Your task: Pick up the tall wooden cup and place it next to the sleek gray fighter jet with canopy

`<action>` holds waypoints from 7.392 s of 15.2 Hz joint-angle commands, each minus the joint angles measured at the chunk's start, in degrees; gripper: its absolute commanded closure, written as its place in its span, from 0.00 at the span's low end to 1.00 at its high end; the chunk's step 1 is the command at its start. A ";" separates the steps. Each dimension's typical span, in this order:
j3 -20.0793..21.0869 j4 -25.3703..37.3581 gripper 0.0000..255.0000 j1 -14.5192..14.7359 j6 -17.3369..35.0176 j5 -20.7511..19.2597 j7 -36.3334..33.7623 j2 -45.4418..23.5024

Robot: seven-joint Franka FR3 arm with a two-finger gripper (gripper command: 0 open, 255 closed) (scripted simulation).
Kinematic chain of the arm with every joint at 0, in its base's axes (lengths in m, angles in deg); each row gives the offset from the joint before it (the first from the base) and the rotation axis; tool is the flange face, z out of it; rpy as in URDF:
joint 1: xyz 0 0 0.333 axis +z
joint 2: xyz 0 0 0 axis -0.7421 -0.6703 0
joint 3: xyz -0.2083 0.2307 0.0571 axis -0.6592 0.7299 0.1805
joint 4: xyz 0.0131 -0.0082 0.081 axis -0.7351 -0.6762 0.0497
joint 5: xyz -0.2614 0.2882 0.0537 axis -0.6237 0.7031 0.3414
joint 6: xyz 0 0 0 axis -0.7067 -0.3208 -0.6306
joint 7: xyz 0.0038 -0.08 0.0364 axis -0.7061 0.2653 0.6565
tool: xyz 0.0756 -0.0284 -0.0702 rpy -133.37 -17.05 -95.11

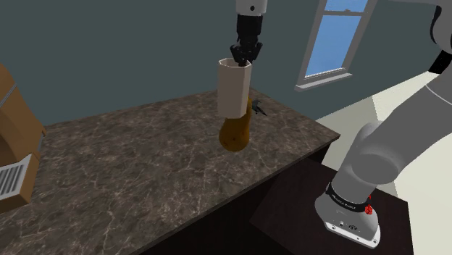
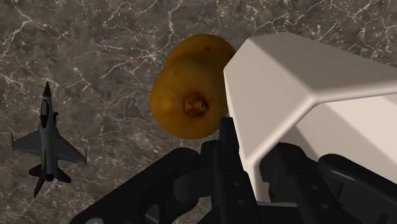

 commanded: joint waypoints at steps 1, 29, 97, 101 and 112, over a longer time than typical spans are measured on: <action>-2.06 -1.11 1.00 -1.00 -0.06 -0.51 3.05 1.16; -30.10 11.36 1.00 -14.17 0.33 -4.72 43.86 -10.55; -38.50 3.03 0.00 -24.74 30.32 8.60 66.51 -35.37; -38.50 3.00 0.00 -24.74 30.34 8.60 66.51 -35.36; -39.11 7.23 0.00 -24.34 23.94 6.81 65.34 -32.78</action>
